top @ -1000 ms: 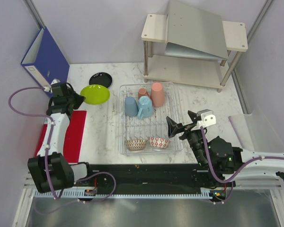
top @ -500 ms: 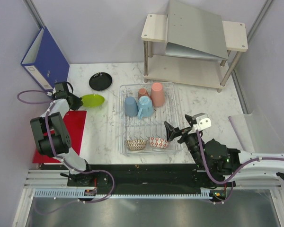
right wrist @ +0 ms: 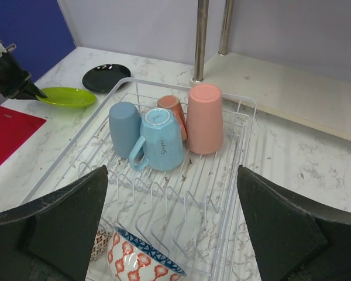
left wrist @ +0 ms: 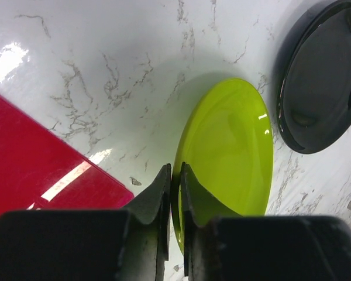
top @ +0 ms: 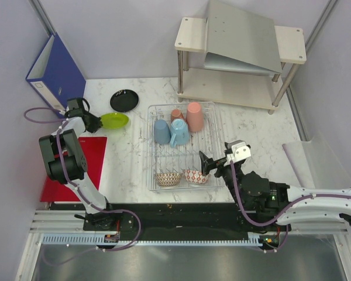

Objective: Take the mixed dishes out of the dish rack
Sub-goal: Place the plate at the center of the board.

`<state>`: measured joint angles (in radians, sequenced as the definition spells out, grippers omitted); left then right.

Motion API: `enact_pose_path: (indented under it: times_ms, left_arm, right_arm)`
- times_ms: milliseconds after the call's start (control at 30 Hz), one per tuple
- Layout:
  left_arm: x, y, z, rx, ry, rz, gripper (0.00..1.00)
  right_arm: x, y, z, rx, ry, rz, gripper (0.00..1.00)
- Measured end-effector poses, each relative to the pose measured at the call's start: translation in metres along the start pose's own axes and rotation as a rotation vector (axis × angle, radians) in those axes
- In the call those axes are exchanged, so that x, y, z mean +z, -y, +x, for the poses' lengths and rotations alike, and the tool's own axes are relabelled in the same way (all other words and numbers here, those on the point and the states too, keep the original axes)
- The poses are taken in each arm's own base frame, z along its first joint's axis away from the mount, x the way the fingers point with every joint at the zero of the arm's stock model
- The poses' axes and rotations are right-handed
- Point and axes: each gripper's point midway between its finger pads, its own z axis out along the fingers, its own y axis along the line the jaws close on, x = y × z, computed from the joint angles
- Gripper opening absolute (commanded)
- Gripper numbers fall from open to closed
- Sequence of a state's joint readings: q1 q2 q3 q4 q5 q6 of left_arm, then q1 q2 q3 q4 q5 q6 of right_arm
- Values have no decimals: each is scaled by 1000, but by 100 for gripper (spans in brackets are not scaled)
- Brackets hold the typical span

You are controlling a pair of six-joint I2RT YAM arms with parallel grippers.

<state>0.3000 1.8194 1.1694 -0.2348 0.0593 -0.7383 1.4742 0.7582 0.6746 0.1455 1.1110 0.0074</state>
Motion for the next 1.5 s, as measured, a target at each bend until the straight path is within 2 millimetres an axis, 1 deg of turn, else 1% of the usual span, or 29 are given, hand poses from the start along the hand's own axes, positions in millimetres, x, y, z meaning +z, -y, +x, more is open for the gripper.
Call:
enact_pose_path:
  times_ms: [33, 100, 133, 200, 233, 300, 333, 400, 433, 500, 533, 667, 767, 900, 1000, 1067, 1133, 1167, 1200, 1233, 1267, 1300, 1333, 1433, 1500]
  left_arm:
    - [0, 0, 1, 0, -6, -1, 23]
    - [-1, -3, 6, -1, -22, -11, 31]
    - [-1, -7, 10, -1, -36, -18, 39]
    - [-2, -16, 23, -1, -75, -42, 45]
    - [-3, -22, 30, -1, -96, -55, 52]
    - [-4, -33, 44, -3, -140, -85, 57]
    - [-6, -33, 49, -6, -160, -80, 63]
    - [-11, -33, 49, 0, -165, -84, 66]
    - [-14, -35, 51, 3, -171, -90, 72]
    - [-19, -36, 53, 7, -180, -98, 76]
    - [-22, -37, 54, 6, -185, -101, 89]
    - [-42, -33, 55, 6, -180, -80, 92]
    - [-59, -24, 55, 9, -169, -31, 92]
    - [-89, -9, 64, 33, -146, 35, 93]
    - [-125, 15, 71, 83, -98, 125, 93]
    - [-148, 33, 72, 121, -51, 187, 93]
    - [-176, 52, 77, 172, 1, 261, 92]
    - [-191, 64, 85, 211, 24, 305, 91]
    - [-202, 72, 91, 236, 33, 340, 90]
    - [-218, 83, 103, 275, 38, 393, 89]
    - [-226, 86, 105, 285, 47, 414, 88]
    - [-234, 94, 119, 321, 28, 453, 86]
    - [-240, 98, 126, 344, 20, 480, 85]
    - [-246, 107, 145, 417, -8, 524, 84]
    - [-242, 110, 161, 481, -43, 529, 82]
  right_arm:
    - [1, -1, 2, -8, -4, 2, 98]
    - [4, -4, 7, -29, -14, 2, 98]
    - [5, -5, 10, -38, -19, 1, 98]
    - [7, -8, 14, -52, -28, -1, 98]
    - [8, -10, 16, -57, -32, -6, 98]
    - [9, -12, 19, -64, -37, -14, 98]
    - [10, -13, 20, -67, -39, -17, 98]
    - [11, -16, 22, -71, -44, -26, 98]
    - [11, -18, 23, -71, -46, -31, 98]
    - [11, -19, 24, -69, -47, -36, 98]
    - [11, -19, 23, -65, -46, -38, 98]
    - [10, -17, 19, -46, -39, -37, 98]
    - [10, -15, 18, -36, -36, -28, 98]
    - [10, -13, 19, -40, -39, -10, 98]
    - [13, -13, 24, -41, -48, 3, 98]
    - [17, -14, 31, -46, -64, 9, 98]
    - [24, -16, 40, -57, -90, 12, 98]
    - [30, -17, 46, -64, -114, 14, 98]
    - [36, -17, 50, -63, -129, 21, 98]
    - [44, -15, 56, -60, -159, 35, 98]
    - [50, -14, 59, -52, -174, 45, 98]
    - [54, -12, 63, -43, -188, 54, 98]
    - [60, -7, 66, -22, -203, 69, 98]
    - [74, 13, 70, 50, -224, 138, 98]
    - [81, 26, 67, 104, -221, 177, 98]
